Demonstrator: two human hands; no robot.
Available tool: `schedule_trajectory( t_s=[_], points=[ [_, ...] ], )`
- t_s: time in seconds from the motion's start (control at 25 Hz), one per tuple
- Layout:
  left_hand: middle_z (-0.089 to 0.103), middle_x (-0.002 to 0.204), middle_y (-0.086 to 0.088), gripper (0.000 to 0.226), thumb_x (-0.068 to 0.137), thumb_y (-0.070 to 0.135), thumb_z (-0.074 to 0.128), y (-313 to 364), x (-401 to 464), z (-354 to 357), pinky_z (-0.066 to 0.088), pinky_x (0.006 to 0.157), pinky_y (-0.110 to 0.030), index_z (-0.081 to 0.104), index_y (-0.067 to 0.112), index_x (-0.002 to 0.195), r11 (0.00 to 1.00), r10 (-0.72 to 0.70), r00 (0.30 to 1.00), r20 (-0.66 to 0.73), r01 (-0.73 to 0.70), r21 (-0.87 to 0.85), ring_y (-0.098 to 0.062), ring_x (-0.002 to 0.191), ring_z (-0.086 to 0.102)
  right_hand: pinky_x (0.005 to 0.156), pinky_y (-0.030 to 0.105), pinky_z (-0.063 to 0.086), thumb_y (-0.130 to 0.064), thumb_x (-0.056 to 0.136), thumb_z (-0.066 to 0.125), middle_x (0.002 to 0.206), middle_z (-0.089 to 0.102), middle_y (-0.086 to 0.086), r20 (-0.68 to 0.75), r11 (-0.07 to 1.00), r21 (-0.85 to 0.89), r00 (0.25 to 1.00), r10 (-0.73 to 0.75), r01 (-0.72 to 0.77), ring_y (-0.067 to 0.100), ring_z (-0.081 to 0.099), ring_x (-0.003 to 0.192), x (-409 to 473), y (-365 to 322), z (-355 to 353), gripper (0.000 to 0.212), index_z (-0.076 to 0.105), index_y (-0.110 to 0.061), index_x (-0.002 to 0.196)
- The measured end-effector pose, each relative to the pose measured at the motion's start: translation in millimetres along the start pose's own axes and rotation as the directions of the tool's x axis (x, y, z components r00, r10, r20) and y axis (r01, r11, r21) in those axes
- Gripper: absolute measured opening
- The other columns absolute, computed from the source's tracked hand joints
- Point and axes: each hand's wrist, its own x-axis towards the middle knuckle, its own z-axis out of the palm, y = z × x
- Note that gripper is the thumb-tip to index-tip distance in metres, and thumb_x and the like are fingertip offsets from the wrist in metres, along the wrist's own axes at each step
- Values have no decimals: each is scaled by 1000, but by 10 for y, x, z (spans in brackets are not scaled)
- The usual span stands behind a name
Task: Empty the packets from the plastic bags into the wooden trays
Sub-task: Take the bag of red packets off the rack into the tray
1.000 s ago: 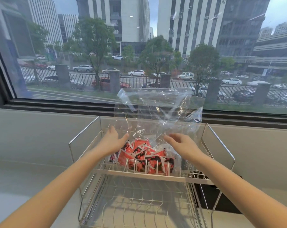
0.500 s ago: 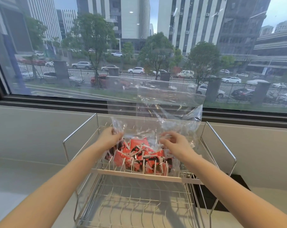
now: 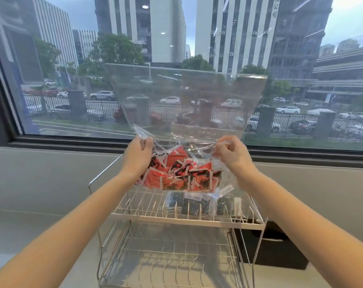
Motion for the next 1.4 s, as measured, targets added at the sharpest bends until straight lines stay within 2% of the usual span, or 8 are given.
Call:
schedule_trajectory(
  t_s=[0.16, 0.28, 0.48, 0.64, 0.88, 1.08, 1.28, 1.4],
  points=[
    [51, 74, 6, 27, 93, 33, 36, 212, -325, -82, 35, 74, -31, 49, 10, 86, 998, -11, 999, 34, 13, -65, -19, 81, 49, 92, 38, 46, -21, 93, 45, 96, 61, 4, 30, 999, 31, 999, 13, -14, 22, 59, 98, -314, -119, -269, 6, 50, -20, 90],
    [51, 77, 7, 30, 93, 33, 37, 275, -715, -129, 37, 76, -30, 57, 11, 93, 978, -116, 986, 120, 134, -158, -14, 77, 49, 75, 26, 49, -19, 94, 44, 90, 63, 1, 67, 997, 61, 997, 47, -51, 13, 63, 85, -675, -103, -462, 7, 50, -21, 91],
    [47, 65, 13, 28, 92, 32, 37, 72, -1583, -143, 38, 53, -18, 63, 27, 83, 904, -278, 934, 225, 334, -267, 1, 58, 48, 81, 31, 50, -25, 93, 46, 91, 64, 0, 112, 978, 70, 976, 187, -196, 16, 62, 88, -1364, 318, -721, 9, 55, -25, 91],
    [43, 41, 11, 27, 91, 34, 40, -251, -2338, -73, 29, 33, -8, 62, 17, 88, 842, -370, 885, 283, 448, -300, 0, 31, 38, 69, 25, 47, -24, 92, 48, 86, 65, -1, 135, 922, 118, 925, 354, -370, 15, 62, 85, -1918, 896, -770, 13, 57, -19, 99],
    [60, 79, 6, 29, 93, 25, 38, -554, -2974, -21, 44, 51, -14, 61, 20, 75, 738, -498, 752, 433, 629, -243, -6, 64, 55, 66, 23, 47, -21, 92, 47, 90, 67, 2, 172, 831, 136, 838, 517, -540, 12, 62, 84, -2496, 1491, -743, 11, 57, -23, 88],
    [61, 84, -1, 21, 90, 18, 42, -640, -3148, 1, 46, 53, -14, 61, 15, 81, 677, -530, 672, 517, 703, -219, -12, 73, 53, 54, 9, 46, -7, 92, 42, 99, 65, 8, 177, 846, 52, 839, 515, -530, 10, 62, 80, -2637, 1625, -761, 19, 57, -13, 102],
    [62, 98, 4, 12, 86, 24, 49, -591, -3019, -78, 48, 65, -18, 58, 25, 95, 727, -416, 761, 497, 607, -321, -14, 91, 58, 94, 32, 47, -16, 91, 48, 116, 63, 6, 154, 910, -8, 899, 410, -414, 19, 58, 108, -2600, 1551, -870, 20, 58, -21, 108],
    [62, 103, 9, 14, 84, 28, 50, -517, -2874, -160, 49, 65, -11, 56, 31, 97, 784, -315, 836, 449, 496, -374, -6, 94, 59, 95, 35, 46, -20, 90, 51, 114, 64, 3, 120, 936, 53, 933, 339, -347, 19, 59, 109, -2481, 1405, -949, 17, 58, -24, 104]
  ],
)
